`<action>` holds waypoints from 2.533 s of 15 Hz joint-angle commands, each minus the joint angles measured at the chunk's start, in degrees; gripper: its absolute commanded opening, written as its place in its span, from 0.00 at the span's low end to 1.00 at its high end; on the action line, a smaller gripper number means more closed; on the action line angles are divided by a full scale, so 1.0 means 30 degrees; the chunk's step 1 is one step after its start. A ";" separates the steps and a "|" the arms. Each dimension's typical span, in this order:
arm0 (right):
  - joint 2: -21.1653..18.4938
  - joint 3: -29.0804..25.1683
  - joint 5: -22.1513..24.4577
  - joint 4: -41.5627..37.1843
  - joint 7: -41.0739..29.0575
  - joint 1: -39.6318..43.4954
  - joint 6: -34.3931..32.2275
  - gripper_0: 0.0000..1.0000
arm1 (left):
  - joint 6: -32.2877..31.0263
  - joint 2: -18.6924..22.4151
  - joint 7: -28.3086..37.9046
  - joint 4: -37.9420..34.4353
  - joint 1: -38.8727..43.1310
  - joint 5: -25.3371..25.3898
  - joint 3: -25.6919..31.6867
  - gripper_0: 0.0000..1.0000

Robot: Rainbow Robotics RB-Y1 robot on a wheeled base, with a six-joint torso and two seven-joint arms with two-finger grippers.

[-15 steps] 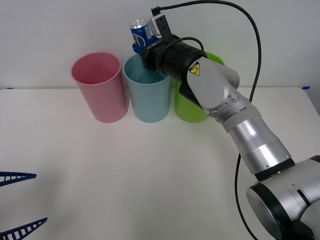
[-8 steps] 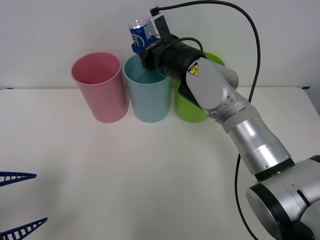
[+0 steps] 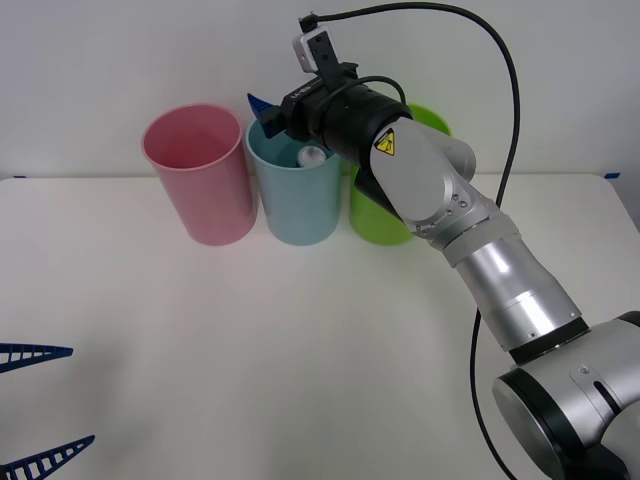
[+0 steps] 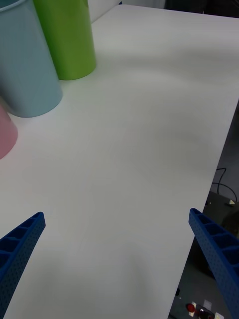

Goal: Put cans in the blue bin and PET bottles in the pink bin and trash in the green bin.

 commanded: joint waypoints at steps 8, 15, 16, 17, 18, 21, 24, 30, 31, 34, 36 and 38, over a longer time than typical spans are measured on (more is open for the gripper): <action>-0.0235 -0.0091 -0.1003 -0.1203 0.0207 -0.0005 -0.0646 1.00 | 0.0000 0.0000 0.0000 0.0000 0.0000 0.0000 0.0000 1.00; -0.4512 -0.0677 -0.7419 -1.1662 0.0412 0.5766 -0.6066 1.00 | 0.0000 0.0000 0.0000 0.0000 0.0000 0.0000 0.0000 1.00; -0.4834 -0.1029 -0.8092 -1.2863 0.0442 0.6850 -0.6506 1.00 | 0.0000 0.0000 0.0000 0.0000 0.0000 0.0000 0.0000 1.00; -0.4951 -0.1439 -0.8415 -1.3771 0.0559 0.7700 -0.6974 1.00 | 0.0000 0.0000 0.0000 0.0000 0.0000 0.0000 0.0000 1.00; -0.5010 -0.1937 -0.8678 -1.4709 0.0676 0.8696 -0.7590 1.00 | 0.0000 0.0000 0.0000 0.0000 0.0000 0.0000 0.0000 1.00; -0.4951 -0.2816 -1.0173 -1.6379 0.2111 1.0981 -0.9406 1.00 | 0.0000 0.0000 0.0000 0.0000 0.0000 0.0000 0.0000 1.00; -0.4688 -0.3343 -1.2165 -1.6350 0.4660 1.2475 -1.1252 1.00 | 0.0000 0.0000 0.0000 0.0000 0.0000 0.0000 0.0000 1.00; -0.4131 -0.4837 -1.2956 -1.6027 0.6213 1.4614 -1.6467 1.00 | 0.0000 0.0000 0.0000 0.0000 0.0000 0.0000 0.0000 1.00; -0.3985 -0.5101 -1.2956 -1.5734 0.6359 1.4702 -1.7433 1.00 | 0.0000 0.0000 0.0000 0.0000 0.0000 0.0000 0.0000 1.00; -0.3633 -0.6244 -1.2956 -1.4738 0.6916 1.4673 -2.0070 1.00 | 0.0000 0.0000 0.0000 0.0000 0.0000 0.0000 0.0000 1.00; -0.3604 -0.6683 -1.2956 -1.4006 0.7297 1.4702 -2.1213 1.00 | 0.0000 0.0000 0.0000 0.0000 0.0000 0.0000 0.0000 1.00; -0.3604 -0.6771 -1.2956 -1.3039 0.7590 1.4702 -2.1916 1.00 | 0.0000 0.0000 0.0000 0.0000 0.0000 0.0000 0.0000 1.00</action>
